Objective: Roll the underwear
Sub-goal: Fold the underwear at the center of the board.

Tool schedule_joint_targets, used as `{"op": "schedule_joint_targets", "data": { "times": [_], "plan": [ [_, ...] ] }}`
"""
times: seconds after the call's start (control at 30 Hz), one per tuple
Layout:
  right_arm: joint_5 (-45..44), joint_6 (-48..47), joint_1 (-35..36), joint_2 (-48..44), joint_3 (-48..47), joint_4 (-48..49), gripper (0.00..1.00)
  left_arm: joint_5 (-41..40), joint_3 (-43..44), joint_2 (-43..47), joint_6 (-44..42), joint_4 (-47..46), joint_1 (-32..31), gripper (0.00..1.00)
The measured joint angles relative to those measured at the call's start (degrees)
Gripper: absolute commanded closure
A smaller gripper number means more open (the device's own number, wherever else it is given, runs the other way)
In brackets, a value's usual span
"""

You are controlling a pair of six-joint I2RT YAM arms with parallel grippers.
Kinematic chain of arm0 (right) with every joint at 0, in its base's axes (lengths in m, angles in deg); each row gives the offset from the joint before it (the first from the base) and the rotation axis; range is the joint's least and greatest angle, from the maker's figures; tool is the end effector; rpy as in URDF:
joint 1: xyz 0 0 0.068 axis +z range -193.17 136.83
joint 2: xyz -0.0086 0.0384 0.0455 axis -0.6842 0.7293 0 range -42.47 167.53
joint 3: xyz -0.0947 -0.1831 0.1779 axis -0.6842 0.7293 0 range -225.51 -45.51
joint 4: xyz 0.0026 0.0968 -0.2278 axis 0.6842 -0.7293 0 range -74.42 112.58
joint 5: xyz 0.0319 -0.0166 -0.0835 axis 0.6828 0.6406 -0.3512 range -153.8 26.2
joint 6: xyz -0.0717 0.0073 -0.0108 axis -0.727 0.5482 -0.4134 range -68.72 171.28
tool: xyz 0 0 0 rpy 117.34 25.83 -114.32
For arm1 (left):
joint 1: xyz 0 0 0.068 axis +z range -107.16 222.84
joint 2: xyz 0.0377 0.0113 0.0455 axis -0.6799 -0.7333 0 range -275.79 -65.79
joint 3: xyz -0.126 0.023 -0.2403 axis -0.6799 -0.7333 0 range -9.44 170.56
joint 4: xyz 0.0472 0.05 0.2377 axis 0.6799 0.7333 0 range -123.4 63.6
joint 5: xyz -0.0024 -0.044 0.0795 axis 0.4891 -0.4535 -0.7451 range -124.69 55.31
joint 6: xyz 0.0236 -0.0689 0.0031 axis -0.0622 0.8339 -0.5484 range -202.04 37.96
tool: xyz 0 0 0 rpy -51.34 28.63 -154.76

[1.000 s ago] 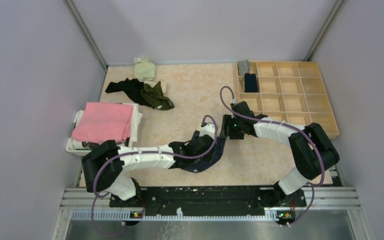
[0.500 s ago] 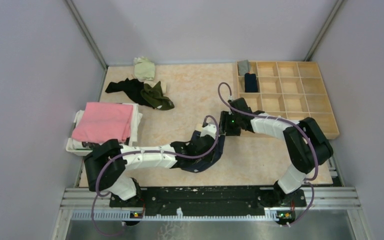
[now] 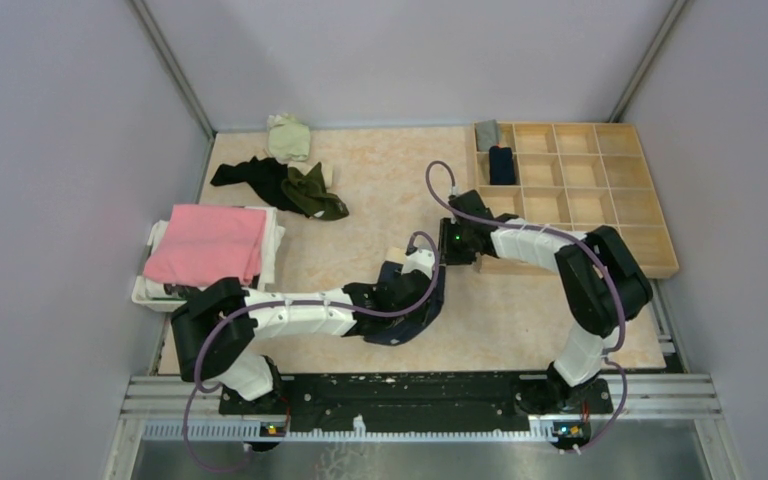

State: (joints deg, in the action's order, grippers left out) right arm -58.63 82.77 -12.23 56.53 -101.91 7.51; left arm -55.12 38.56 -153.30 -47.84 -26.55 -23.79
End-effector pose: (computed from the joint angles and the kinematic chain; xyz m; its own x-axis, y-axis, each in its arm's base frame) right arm 0.2914 0.1811 0.1487 -0.9071 0.0628 -0.4162 -0.0933 0.9342 0.3443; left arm 0.1442 -0.2802 0.1820 -0.6673 0.2161 -0.7127 0.4710 0.8638 -0.1791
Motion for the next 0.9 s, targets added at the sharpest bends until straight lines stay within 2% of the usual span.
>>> {"op": "schedule_joint_targets", "data": {
  "times": [0.27, 0.43, 0.57, 0.63, 0.67, 0.73, 0.77, 0.9],
  "plan": [
    [-2.69, 0.07, 0.9, 1.88, -1.51, 0.74, 0.89, -0.02, 0.0, -0.02, 0.02, 0.04, 0.0, 0.55],
    [-3.61, 0.55, 0.94, 1.55, -0.63, 1.92, 0.95, -0.15, 0.0, 0.0, 0.07, 0.07, 0.0, 0.55],
    [-3.48, 1.73, 0.96, -1.53, 4.42, 5.99, 0.96, -0.55, 0.0, 0.42, 0.15, 0.52, 0.0, 0.55],
    [-2.86, 2.54, 1.16, -4.07, 7.74, 7.37, 0.93, -1.11, 0.0, 1.25, 0.2, 0.98, 0.0, 0.54],
    [-2.47, 2.89, 1.4, -5.38, 9.35, 7.8, 0.89, -1.42, 0.0, 1.7, 0.2, 1.16, 0.0, 0.54],
    [-2.12, 3.67, 2.29, -8.24, 12.57, 8.24, 0.71, -1.99, -0.13, 3.04, 0.22, 1.42, 0.0, 0.53],
    [-1.95, 4.17, 2.82, -9.73, 14.03, 8.13, 0.65, -2.23, -0.22, 3.76, 0.22, 1.55, 0.0, 0.53],
    [-4.0, 4.68, 4.13, -16.85, 17.44, 2.58, 0.6, -2.8, -1.03, 6.73, 0.02, 1.75, 0.0, 0.52]
  ]
}}
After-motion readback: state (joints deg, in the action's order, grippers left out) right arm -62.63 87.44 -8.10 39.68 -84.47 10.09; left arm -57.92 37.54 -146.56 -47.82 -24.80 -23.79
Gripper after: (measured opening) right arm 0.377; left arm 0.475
